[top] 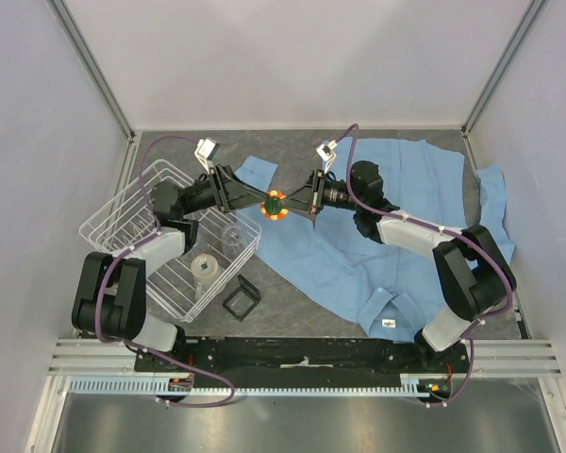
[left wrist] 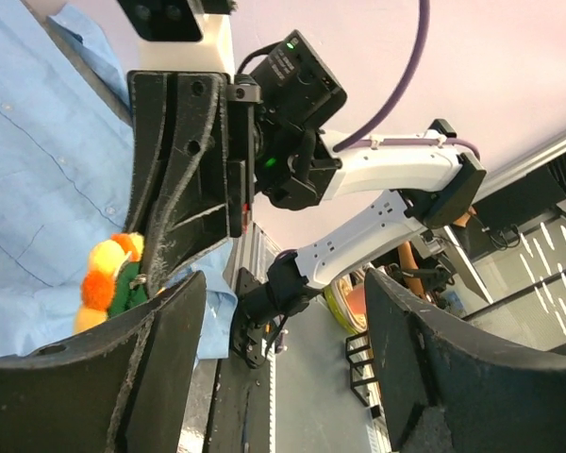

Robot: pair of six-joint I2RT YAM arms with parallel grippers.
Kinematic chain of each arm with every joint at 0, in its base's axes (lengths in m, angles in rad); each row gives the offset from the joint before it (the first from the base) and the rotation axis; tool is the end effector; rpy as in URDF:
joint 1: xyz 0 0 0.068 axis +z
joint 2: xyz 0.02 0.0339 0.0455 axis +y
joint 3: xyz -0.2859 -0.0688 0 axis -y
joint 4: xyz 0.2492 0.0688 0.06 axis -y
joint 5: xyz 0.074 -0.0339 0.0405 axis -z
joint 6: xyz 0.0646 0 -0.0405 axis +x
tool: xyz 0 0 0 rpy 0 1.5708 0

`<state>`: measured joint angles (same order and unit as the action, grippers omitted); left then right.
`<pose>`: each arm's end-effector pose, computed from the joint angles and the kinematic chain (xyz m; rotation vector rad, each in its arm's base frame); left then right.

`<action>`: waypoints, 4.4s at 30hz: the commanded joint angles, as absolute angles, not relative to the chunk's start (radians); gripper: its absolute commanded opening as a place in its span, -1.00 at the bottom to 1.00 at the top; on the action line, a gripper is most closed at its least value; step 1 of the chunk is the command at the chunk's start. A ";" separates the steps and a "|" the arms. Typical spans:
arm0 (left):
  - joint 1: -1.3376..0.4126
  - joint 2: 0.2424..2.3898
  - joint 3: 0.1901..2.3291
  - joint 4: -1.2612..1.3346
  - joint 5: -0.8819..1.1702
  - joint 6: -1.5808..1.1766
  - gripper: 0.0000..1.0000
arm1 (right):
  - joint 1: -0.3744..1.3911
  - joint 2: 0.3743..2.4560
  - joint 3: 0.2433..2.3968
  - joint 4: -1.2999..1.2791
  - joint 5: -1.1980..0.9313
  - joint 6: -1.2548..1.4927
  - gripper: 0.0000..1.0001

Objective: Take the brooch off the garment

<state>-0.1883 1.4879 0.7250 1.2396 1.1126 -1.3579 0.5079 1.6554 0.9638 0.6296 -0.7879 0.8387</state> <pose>0.2927 -0.1148 0.3167 0.3462 1.6166 -1.8414 0.3217 0.2315 0.2783 -0.3903 1.8582 1.6112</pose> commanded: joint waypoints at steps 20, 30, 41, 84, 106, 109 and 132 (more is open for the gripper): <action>-0.179 1.296 0.749 0.584 1.140 -0.830 0.42 | 0.488 1.651 0.960 0.865 -0.910 0.956 -1.00; -0.196 1.377 0.687 0.929 1.166 -1.058 0.24 | 0.492 1.671 0.957 0.934 -0.925 0.997 -1.00; -0.206 1.425 0.658 1.137 1.164 -1.196 0.19 | 0.514 1.684 0.968 0.934 -0.927 0.991 -1.00; -0.238 1.470 0.661 1.209 1.167 -1.244 -0.45 | 0.572 1.684 1.017 0.755 -0.885 0.861 -1.00; -0.256 1.468 0.693 1.173 1.184 -1.227 -0.45 | 0.629 1.706 1.086 0.569 -0.827 0.727 -1.00; -0.256 1.468 0.693 1.164 1.183 -1.223 -0.41 | 0.634 1.710 1.094 0.549 -0.821 0.713 -1.00; -0.181 1.362 0.689 1.089 1.220 -1.160 0.60 | 0.604 1.698 1.049 0.635 -0.847 0.764 -1.00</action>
<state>-0.2089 1.4212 0.6460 1.0382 1.2049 -1.1912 0.6132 1.6844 1.0786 0.5541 -0.8368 0.7399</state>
